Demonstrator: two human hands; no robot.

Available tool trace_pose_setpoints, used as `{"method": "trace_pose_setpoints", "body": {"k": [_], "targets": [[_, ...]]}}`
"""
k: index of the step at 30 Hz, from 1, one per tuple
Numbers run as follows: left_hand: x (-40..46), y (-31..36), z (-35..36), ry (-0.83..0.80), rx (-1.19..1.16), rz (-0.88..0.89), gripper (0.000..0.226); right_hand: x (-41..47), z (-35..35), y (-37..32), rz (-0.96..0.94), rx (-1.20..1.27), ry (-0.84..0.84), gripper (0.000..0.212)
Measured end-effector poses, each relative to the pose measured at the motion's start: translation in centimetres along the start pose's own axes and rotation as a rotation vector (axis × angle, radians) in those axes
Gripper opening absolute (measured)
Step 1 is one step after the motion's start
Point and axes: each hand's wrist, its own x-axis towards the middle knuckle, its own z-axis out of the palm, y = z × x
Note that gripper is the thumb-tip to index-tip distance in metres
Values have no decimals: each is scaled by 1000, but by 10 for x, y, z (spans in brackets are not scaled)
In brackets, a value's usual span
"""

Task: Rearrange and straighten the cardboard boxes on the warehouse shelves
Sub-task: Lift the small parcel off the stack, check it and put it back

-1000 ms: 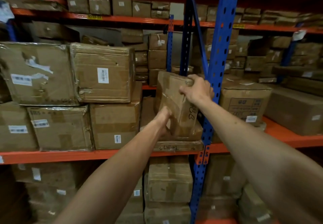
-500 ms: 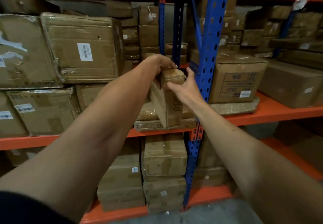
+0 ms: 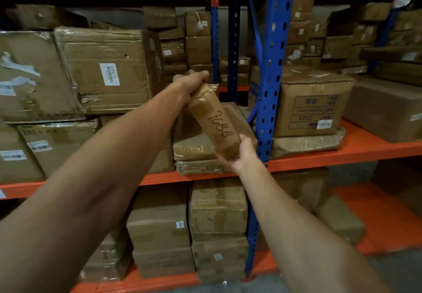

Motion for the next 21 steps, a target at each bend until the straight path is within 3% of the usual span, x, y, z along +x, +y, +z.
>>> {"method": "trace_pose_setpoints", "body": {"k": [3,8,12,15,19,21], "targets": [[0,-4,-20,-78,-94,-64,53,4,22,-28,-169,-75,64,46],[6,-34,-27,-88,125,-70,30,12,34,-50,-431,-227,195,57],[16,-72,-25,-58,50,-110,45,40,35,-33,-450,-216,232,73],[18,-92,-33,-158,91,-92,76,57,31,-18,-440,-255,246,75],[19,-120,-43,-317,411,111,113,73,20,-2,-397,-410,170,76],[28,-136,-47,-226,762,277,89,79,13,0,-372,-609,111,89]]}}
